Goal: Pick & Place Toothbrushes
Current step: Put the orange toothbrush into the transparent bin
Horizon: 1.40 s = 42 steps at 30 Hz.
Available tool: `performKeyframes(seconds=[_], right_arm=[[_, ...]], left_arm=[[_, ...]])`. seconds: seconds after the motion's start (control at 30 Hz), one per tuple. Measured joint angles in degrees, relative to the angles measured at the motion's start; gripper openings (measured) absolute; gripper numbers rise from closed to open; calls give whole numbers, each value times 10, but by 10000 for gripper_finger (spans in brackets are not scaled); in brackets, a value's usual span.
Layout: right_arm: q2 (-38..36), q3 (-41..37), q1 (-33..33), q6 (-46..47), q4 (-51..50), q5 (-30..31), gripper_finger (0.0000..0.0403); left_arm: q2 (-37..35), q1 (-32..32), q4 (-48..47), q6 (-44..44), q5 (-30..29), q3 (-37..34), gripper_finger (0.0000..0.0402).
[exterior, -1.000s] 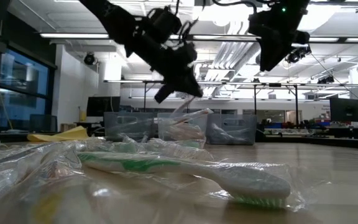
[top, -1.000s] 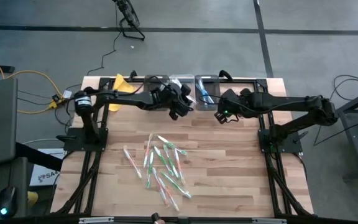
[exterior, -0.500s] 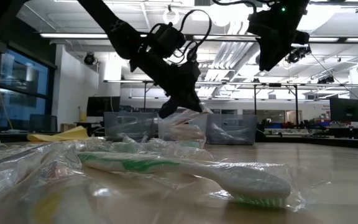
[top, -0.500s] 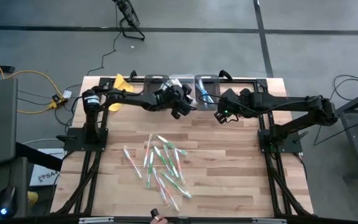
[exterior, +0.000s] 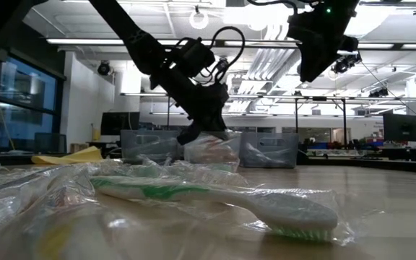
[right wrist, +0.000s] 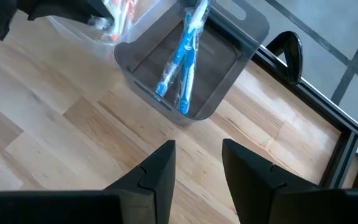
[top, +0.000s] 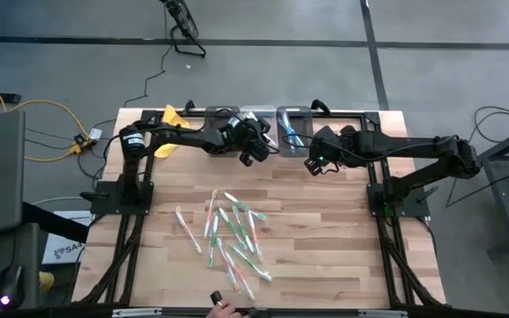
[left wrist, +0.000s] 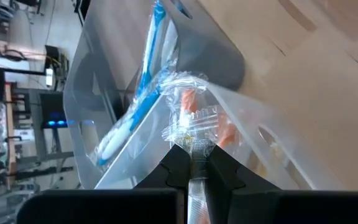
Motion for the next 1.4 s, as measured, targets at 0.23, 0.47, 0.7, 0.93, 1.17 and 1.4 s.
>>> performKeyframes(seconds=[0.23, 0.47, 0.7, 0.93, 1.17, 1.4], right_arm=[[0, 0, 0, -5, 2, -2, 125], [0, 0, 0, -5, 3, -14, 125], [0, 0, 0, -5, 2, -30, 125], [0, 0, 0, -5, 2, -29, 125], [0, 0, 0, -9, 2, -28, 125], [0, 0, 0, -9, 2, -26, 125]], left_arm=[[1, -4, 2, 29, -10, -1, 17], [-3, -5, 5, 29, -34, 12, 102], [-3, -13, -34, 23, -99, 52, 209], [-4, -24, -90, -66, -117, 101, 223], [-4, -23, -142, -94, -107, 112, 172], [-22, -28, -195, -133, -115, 111, 83]])
